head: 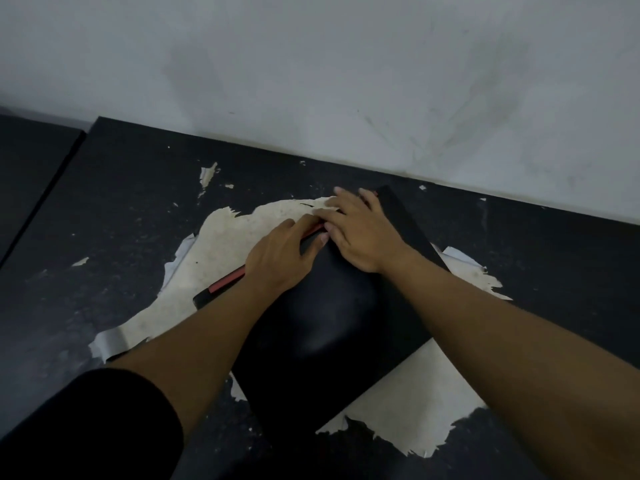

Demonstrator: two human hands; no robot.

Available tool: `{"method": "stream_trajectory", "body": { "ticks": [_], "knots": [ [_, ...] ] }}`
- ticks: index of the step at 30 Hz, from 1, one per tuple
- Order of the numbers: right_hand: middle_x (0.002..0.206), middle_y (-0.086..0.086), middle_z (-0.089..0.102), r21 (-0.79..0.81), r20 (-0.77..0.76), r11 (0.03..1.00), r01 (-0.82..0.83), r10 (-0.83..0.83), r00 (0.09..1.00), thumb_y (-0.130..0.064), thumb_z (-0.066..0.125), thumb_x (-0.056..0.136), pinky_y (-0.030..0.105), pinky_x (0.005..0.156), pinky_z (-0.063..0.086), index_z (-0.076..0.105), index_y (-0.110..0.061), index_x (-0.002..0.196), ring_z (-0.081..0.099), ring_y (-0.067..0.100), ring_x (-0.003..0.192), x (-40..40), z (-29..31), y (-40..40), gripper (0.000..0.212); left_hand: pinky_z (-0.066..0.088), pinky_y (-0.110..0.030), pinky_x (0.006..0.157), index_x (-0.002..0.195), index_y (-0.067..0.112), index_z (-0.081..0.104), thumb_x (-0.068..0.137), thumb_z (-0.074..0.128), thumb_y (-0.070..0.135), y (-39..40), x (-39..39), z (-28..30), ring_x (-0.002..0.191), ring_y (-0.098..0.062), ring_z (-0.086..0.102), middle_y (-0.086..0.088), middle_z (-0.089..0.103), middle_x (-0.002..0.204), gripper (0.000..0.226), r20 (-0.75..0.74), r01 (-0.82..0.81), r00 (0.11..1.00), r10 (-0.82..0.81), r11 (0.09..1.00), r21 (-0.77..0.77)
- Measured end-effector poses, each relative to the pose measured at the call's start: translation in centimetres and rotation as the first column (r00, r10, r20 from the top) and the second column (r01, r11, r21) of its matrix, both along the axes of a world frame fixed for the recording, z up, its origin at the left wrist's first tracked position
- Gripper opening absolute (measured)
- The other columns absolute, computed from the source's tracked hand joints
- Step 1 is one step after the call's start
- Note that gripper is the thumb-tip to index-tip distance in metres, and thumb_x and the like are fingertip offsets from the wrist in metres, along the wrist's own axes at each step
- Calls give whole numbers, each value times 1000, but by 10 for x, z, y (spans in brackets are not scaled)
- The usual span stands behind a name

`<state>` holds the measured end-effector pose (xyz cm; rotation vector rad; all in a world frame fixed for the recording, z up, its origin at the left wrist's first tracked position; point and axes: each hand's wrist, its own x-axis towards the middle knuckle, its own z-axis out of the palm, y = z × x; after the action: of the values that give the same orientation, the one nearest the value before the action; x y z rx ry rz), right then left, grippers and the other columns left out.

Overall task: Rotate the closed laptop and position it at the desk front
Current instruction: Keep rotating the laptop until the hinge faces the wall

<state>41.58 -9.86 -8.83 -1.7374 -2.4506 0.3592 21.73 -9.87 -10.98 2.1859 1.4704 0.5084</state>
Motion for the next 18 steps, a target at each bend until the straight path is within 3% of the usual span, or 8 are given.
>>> {"method": "stream_trajectory", "body": {
  "ticks": [3, 6, 11, 14, 18],
  "knots": [
    [115, -2, 64, -79, -43, 997, -24, 21, 999, -45, 16, 103, 43, 117, 19, 66, -21, 120, 55, 21, 124, -9, -2, 14, 58, 46, -32, 63, 130, 25, 52, 100, 56, 50, 4, 2, 4, 78, -13, 62, 6, 65, 90, 39, 35, -1, 999, 2, 999, -41],
    [95, -6, 55, 26, 1, 999, -32, 32, 1000, -42, 20, 107, 40, 101, 32, 66, -20, 105, 54, 20, 96, -7, -5, 15, 51, 38, -29, 53, 118, 22, 44, 98, 64, 45, 7, 2, 9, 60, -6, 54, 8, 56, 69, 36, 93, -7, 996, 17, 994, -107],
    [94, -10, 46, 45, 9, 999, -11, 11, 1000, -46, 24, 109, 41, 99, 33, 64, -21, 104, 50, 16, 94, -14, -12, 15, 47, 53, -38, 62, 115, 26, 42, 94, 65, 54, 6, -7, 18, 63, -15, 63, 2, 64, 70, 42, 79, -59, 994, 76, 978, -201],
    [94, -10, 49, 61, 7, 998, 7, -8, 1000, -49, 28, 108, 41, 100, 33, 63, -22, 101, 50, 16, 95, -12, -16, 15, 45, 51, -36, 63, 122, 29, 41, 88, 60, 71, -8, -22, 23, 66, -15, 62, 4, 64, 74, 57, -29, -164, 986, 162, 969, -184],
    [97, -6, 58, 68, 25, 997, 36, -38, 999, -52, 28, 109, 40, 100, 32, 63, -24, 99, 51, 16, 93, -7, -19, 15, 46, 54, -38, 76, 124, 33, 44, 81, 46, 91, -40, -49, 23, 82, -15, 59, 11, 58, 95, 72, -183, -320, 938, 294, 939, -129]
  ]
}}
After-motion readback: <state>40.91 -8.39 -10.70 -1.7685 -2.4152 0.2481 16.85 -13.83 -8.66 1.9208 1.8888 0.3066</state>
